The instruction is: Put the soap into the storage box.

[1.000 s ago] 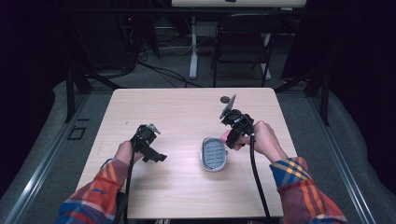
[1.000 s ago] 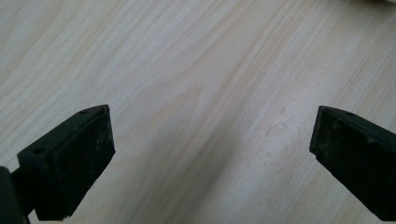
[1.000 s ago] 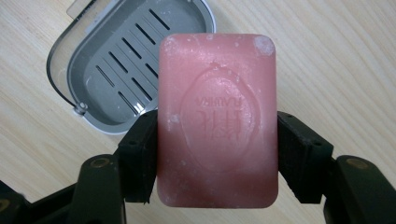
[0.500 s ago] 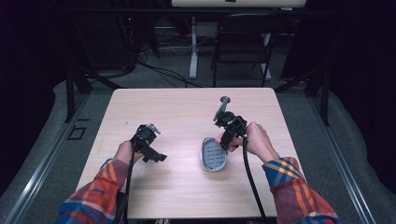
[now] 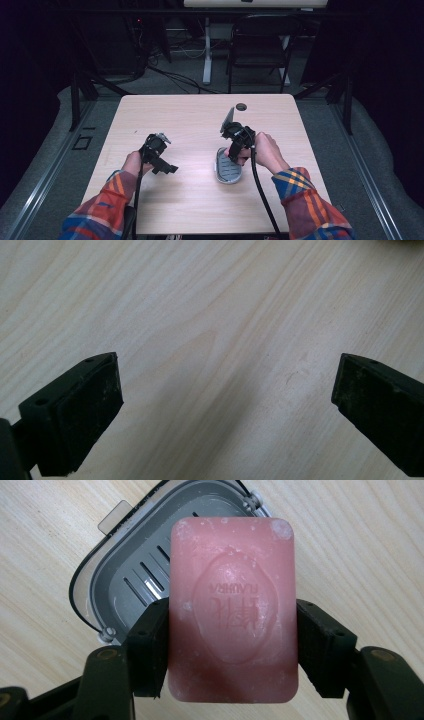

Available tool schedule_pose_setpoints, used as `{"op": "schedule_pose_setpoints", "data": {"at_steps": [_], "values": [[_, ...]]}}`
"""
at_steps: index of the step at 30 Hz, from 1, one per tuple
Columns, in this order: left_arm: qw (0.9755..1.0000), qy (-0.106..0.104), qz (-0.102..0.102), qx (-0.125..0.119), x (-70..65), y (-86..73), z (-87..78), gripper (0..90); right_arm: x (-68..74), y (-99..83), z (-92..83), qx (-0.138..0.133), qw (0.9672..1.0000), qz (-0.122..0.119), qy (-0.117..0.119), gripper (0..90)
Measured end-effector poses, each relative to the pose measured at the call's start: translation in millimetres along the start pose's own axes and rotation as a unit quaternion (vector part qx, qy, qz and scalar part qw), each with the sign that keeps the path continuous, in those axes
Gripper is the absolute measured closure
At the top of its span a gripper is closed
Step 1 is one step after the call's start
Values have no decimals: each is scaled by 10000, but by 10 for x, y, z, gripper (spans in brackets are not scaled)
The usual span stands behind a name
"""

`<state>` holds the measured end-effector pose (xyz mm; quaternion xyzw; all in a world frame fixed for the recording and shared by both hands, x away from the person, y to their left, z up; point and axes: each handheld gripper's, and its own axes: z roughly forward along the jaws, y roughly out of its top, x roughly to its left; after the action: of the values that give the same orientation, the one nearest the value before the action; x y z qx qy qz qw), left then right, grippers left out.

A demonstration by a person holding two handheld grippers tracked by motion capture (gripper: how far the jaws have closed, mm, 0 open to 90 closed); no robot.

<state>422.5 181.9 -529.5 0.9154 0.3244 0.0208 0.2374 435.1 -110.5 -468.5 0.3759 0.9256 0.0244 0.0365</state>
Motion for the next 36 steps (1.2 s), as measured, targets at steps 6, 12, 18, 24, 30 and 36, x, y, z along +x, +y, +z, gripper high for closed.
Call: {"op": "schedule_pose_setpoints", "data": {"at_steps": [6, 12, 18, 24, 30, 36], "values": [[10000, 16, 40, -11, -25, 8, -13, 0, 92, 67, 56, 156, 9999, 5, -9, 371], [10000, 10, 46, -25, -30, 16, -7, 0, 145, 107, 104, 219, 9997, 67, -61, 371], [10000, 14, 50, -21, -24, 12, -12, 0, 161, 134, 158, 262, 9995, 184, -72, 370], [10000, 6, 49, -23, -26, 12, -11, 0, 185, 133, 222, 301, 9989, 340, 127, 368], [10000, 3, 47, -21, -28, 14, -6, 0, 198, 99, 210, 245, 9986, 375, 289, 350], [10000, 10, 48, -22, -31, 14, -8, 0, 165, 26, 149, 171, 9977, 415, 515, 400]]}}
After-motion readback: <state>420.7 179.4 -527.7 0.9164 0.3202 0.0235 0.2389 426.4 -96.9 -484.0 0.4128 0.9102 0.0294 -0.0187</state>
